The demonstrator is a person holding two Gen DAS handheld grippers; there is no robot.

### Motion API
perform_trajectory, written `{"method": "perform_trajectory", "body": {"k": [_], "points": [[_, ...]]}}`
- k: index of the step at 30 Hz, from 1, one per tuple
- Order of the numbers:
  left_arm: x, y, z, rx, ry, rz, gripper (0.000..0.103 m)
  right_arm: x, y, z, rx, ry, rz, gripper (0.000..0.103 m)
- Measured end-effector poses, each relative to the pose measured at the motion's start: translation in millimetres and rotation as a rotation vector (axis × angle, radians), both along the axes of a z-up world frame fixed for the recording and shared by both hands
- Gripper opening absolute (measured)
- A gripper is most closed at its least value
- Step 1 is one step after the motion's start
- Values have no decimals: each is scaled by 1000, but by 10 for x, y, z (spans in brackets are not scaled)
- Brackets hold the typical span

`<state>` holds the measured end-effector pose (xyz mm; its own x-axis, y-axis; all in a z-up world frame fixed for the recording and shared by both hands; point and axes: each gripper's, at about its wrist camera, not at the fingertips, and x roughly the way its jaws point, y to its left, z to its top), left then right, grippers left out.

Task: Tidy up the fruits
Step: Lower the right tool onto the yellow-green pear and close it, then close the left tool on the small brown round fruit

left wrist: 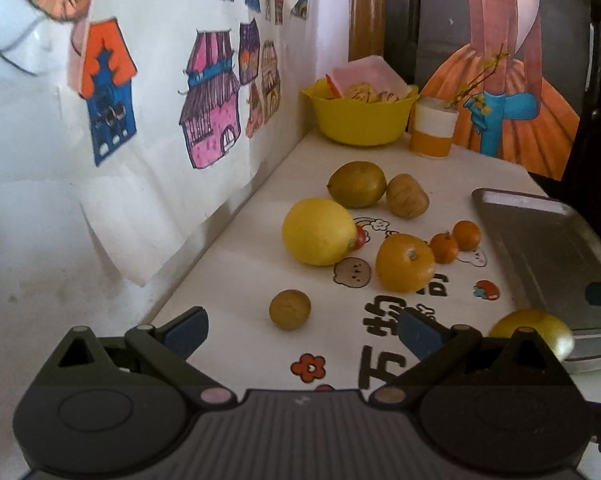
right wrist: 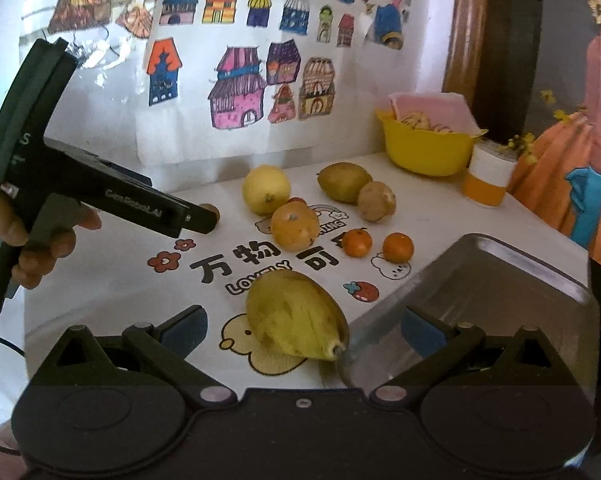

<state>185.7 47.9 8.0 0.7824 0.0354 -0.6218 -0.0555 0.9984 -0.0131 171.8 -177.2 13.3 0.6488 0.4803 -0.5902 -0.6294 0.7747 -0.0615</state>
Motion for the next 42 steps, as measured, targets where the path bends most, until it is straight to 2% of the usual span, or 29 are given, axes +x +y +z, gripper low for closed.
{"method": "perform_trajectory", "body": {"k": [3, 5, 14, 20, 25, 28, 32, 36, 42], "points": [[91, 26, -69, -7, 10, -8, 102, 94, 52, -46, 8, 34, 13, 102], [149, 51, -113, -15, 19, -3, 102, 130, 80, -73, 11, 44, 15, 96], [257, 136, -224, -70, 33, -4, 89, 227, 152, -142, -11, 48, 32, 81], [295, 120, -231, -80, 22, -21, 76, 240, 159, -173, -19, 49, 41, 75], [301, 105, -232, -92, 10, -14, 57, 245, 165, -212, -31, 62, 52, 69], [293, 100, -237, -88, 6, -3, 49, 225, 183, -223, -43, 50, 56, 68], [302, 37, -243, -25, 11, 13, 41, 230, 199, -235, -52, 41, 52, 68], [291, 3, -250, -8, 7, 14, 30, 218, 215, -238, -65, 29, 48, 66], [206, -68, -236, -14, 17, -13, 29, 175, 226, -244, -85, 9, 51, 65]]}}
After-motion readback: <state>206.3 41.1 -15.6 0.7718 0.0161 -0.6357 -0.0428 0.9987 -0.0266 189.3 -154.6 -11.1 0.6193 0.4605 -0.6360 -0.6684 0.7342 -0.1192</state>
